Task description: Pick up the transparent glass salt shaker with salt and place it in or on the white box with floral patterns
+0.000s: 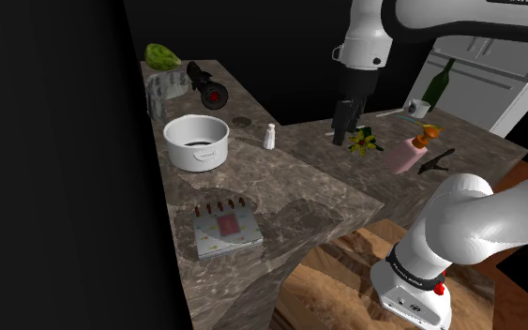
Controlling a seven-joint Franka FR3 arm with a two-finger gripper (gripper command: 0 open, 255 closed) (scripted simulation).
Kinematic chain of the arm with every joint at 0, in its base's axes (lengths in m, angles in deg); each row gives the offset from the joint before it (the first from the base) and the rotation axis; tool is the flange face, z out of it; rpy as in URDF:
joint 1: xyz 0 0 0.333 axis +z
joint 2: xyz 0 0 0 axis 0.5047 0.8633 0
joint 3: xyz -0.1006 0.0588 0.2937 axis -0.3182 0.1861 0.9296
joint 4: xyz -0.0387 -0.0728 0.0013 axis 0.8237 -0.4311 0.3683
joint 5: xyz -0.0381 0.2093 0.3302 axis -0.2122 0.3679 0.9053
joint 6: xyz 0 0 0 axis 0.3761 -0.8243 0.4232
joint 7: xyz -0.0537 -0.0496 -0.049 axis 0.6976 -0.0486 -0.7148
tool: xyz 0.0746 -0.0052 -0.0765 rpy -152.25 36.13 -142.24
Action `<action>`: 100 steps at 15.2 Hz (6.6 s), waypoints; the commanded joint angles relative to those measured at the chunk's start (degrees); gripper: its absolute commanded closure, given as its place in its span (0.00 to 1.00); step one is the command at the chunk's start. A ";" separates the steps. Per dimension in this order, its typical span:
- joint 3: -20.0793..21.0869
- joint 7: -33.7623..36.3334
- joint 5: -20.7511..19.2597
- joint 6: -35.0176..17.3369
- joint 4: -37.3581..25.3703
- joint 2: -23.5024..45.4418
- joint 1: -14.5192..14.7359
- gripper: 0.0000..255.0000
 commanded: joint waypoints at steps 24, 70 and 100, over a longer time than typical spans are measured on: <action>-10.27 -16.21 -1.91 -23.83 -22.14 43.84 -5.12 0.00; -11.40 -21.58 1.88 -21.92 -47.29 66.41 -8.60 1.00; -4.54 -2.90 -0.46 -19.54 -29.13 44.02 2.64 1.00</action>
